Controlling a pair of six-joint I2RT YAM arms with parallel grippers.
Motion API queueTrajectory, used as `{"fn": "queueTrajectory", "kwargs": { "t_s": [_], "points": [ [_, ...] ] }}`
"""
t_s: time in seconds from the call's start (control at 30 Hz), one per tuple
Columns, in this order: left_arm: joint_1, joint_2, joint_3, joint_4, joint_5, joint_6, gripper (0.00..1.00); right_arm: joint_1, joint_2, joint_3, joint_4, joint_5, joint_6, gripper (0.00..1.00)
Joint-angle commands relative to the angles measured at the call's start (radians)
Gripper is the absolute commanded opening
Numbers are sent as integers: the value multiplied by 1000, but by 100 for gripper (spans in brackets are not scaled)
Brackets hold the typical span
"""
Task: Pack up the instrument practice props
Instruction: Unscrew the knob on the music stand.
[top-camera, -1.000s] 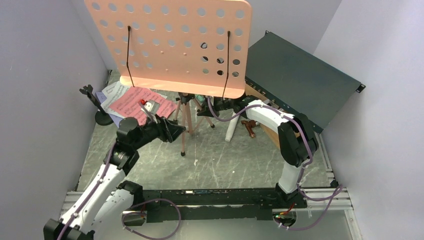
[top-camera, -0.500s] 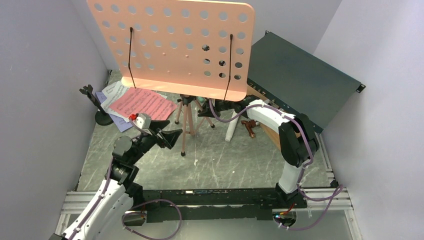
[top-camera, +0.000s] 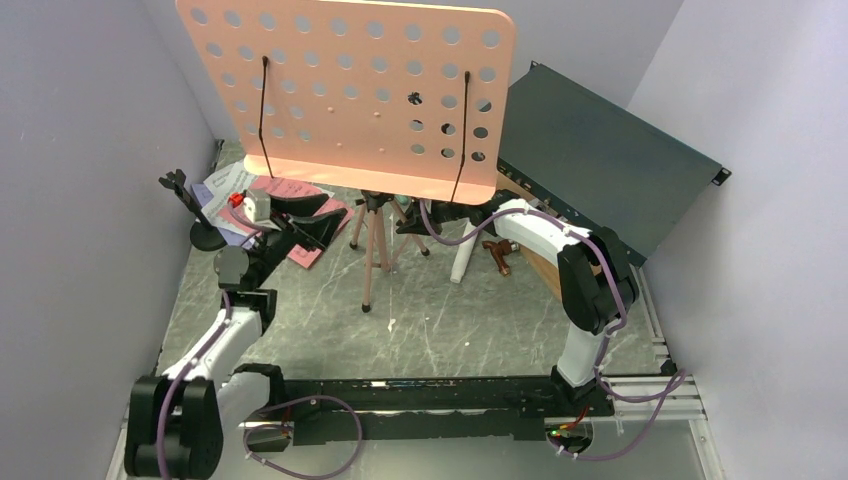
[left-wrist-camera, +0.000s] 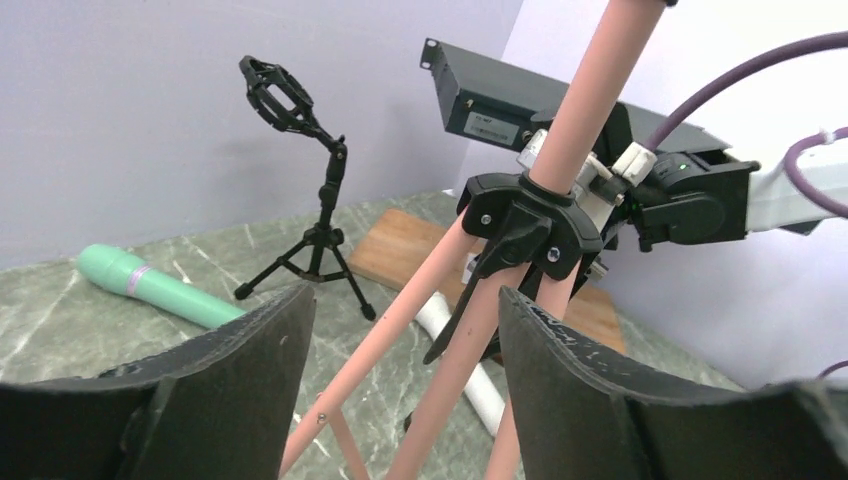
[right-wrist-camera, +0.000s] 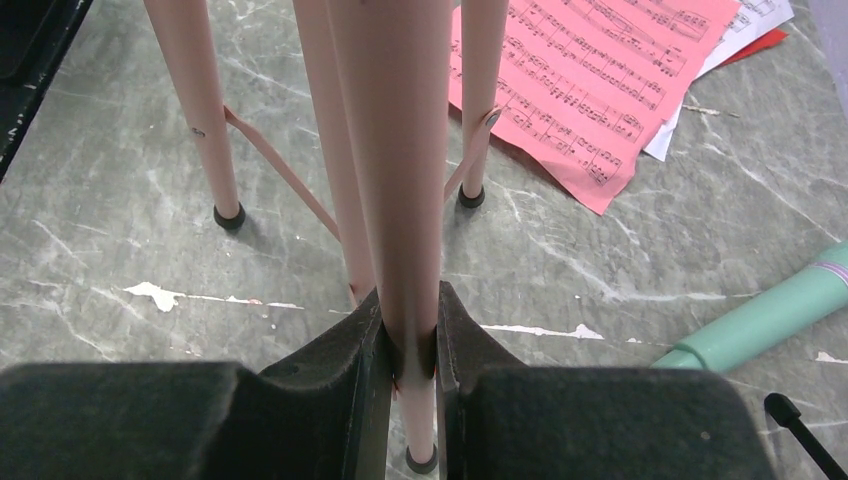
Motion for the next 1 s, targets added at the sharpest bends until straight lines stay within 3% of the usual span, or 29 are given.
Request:
{"fn": "queueTrajectory", "kwargs": {
  "t_s": [0.0, 0.37, 0.77, 0.87, 0.97],
  "points": [
    [43, 90, 51, 339, 149, -155, 69, -11, 5, -33, -113, 8, -37, 8],
    [43, 223, 132, 454, 267, -245, 61, -11, 19, -23, -123, 7, -37, 8],
    [-19, 302, 144, 473, 268, -254, 58, -10, 28, -17, -127, 1, -33, 8],
    [-40, 314, 159, 460, 262, -247, 55, -10, 29, -16, -129, -1, -32, 8],
    [-47, 320, 165, 446, 249, -252, 42, -10, 27, -16, -131, -2, -33, 8]
  ]
}}
